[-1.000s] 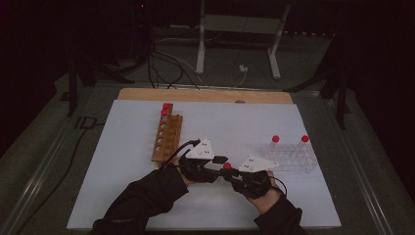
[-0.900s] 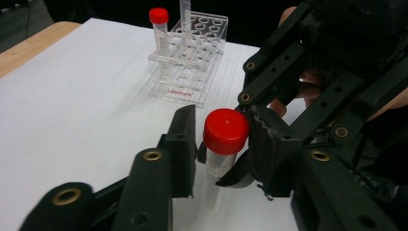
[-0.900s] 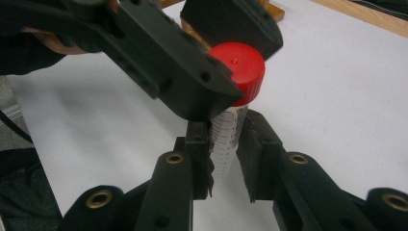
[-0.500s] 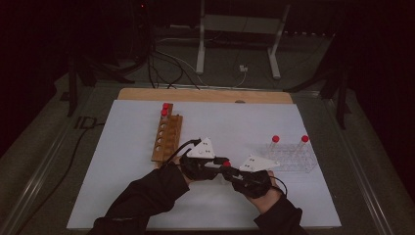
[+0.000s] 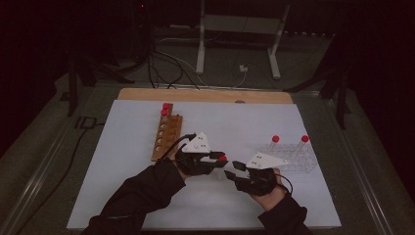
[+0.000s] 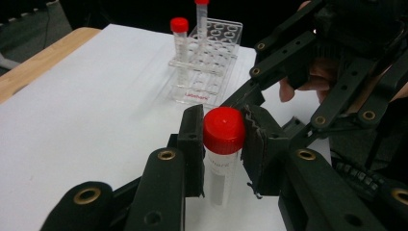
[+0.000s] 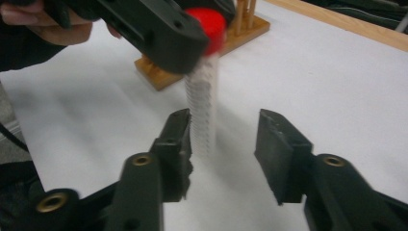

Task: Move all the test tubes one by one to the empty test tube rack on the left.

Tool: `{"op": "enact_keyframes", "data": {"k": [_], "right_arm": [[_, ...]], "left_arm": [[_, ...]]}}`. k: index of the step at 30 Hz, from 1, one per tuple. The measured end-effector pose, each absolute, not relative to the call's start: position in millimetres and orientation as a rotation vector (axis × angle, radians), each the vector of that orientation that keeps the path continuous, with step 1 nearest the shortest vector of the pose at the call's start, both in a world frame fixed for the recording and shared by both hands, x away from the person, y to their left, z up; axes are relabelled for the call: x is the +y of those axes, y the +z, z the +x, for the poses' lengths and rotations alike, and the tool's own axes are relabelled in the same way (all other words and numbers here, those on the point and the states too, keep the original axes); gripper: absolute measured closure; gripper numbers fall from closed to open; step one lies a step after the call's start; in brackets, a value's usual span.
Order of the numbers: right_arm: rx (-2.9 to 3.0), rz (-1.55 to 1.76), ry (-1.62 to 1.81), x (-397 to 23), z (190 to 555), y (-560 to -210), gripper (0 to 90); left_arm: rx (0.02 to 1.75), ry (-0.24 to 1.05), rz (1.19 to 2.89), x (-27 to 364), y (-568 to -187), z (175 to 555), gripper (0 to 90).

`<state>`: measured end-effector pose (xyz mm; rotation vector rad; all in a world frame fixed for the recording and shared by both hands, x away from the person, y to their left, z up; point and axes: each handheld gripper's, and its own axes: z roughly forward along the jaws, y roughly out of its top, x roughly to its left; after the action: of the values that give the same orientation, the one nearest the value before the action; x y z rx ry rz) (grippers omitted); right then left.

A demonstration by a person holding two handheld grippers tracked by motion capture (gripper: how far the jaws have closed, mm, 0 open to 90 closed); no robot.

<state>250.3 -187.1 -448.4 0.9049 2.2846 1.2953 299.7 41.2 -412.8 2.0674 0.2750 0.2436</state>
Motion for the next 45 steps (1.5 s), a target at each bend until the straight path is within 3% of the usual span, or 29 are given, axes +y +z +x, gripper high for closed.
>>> {"op": "enact_keyframes", "data": {"k": [8,18,26,45], "right_arm": [[2.247,0.911,1.336,-193.0,249.8,-445.0,43.1],[2.222,0.925,1.335,-191.3,249.2,-443.0,14.9],[2.202,0.958,1.341,-194.6,250.1,-441.0,0.1],[2.208,0.929,1.383,-200.0,249.1,-439.0,0.0]], "left_arm": [[0.339,0.293,2.041,60.4,-404.5,310.1,71.9],[0.431,0.352,2.010,91.4,-396.2,322.7,71.9],[0.490,0.425,1.990,110.8,-386.3,333.1,72.0],[0.693,0.614,1.904,155.0,-371.7,361.4,71.9]]}}
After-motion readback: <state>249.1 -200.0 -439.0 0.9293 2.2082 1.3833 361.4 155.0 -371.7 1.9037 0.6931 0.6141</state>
